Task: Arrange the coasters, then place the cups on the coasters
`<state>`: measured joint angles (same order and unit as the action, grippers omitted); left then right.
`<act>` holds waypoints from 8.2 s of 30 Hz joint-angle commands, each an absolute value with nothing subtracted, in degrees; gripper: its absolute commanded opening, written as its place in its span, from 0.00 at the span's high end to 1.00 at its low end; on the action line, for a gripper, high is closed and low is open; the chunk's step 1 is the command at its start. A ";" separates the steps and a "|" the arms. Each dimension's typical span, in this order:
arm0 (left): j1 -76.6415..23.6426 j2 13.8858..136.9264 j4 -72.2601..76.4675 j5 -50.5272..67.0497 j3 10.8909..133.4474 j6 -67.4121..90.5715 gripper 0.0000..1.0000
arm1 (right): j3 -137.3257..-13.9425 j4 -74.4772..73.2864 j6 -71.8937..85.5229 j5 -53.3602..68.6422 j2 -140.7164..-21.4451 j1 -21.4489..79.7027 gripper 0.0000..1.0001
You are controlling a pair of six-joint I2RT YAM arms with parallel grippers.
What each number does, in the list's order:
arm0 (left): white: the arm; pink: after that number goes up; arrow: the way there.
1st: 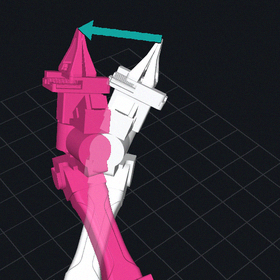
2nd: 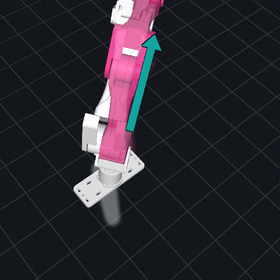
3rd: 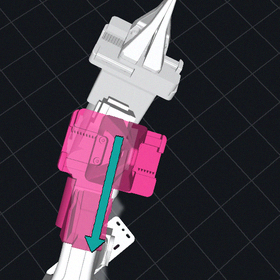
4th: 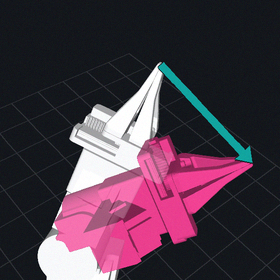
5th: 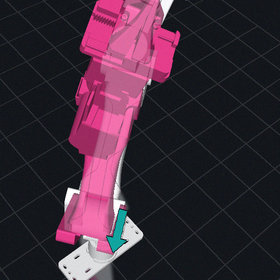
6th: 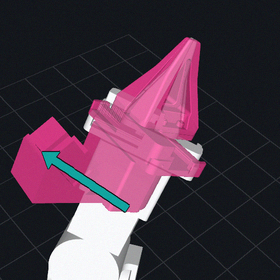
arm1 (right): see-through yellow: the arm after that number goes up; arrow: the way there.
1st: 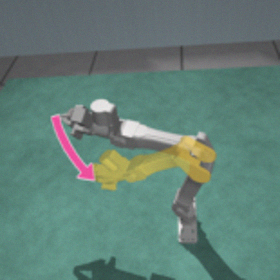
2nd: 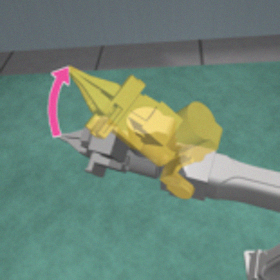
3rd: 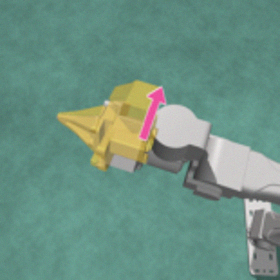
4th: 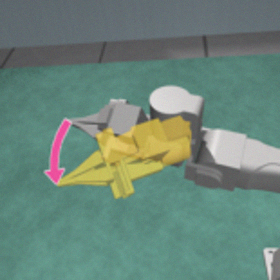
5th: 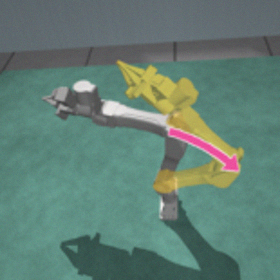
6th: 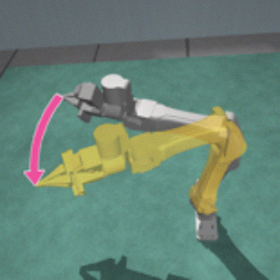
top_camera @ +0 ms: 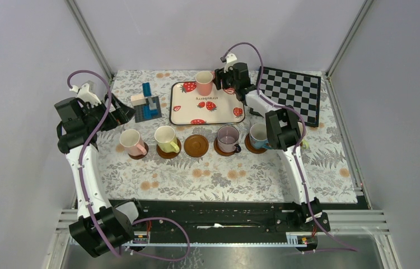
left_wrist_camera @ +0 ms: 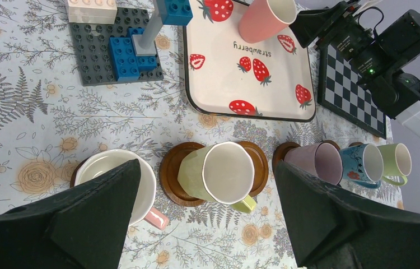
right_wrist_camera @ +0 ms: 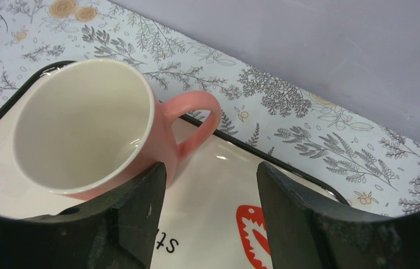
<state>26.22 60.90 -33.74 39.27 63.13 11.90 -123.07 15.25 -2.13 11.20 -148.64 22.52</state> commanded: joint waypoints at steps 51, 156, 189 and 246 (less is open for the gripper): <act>18.68 69.05 -42.45 44.57 72.06 -5.11 0.01 | -138.84 -2.80 -30.19 46.14 -149.20 18.68 0.00; 18.62 64.07 -43.55 45.72 72.77 -4.07 0.01 | -117.85 7.54 -7.54 27.18 -124.48 28.12 1.00; 18.63 54.61 -44.01 46.60 70.34 -0.18 0.01 | -56.87 21.99 3.38 -0.49 -77.99 52.18 1.00; 18.63 50.87 -43.07 51.39 66.58 -2.54 0.01 | -45.04 50.97 2.11 -11.95 -100.03 56.69 0.99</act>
<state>18.65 52.53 -44.91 51.57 65.84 -0.36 -43.97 41.93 1.41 -10.04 -100.40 56.29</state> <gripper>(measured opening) 0.989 0.231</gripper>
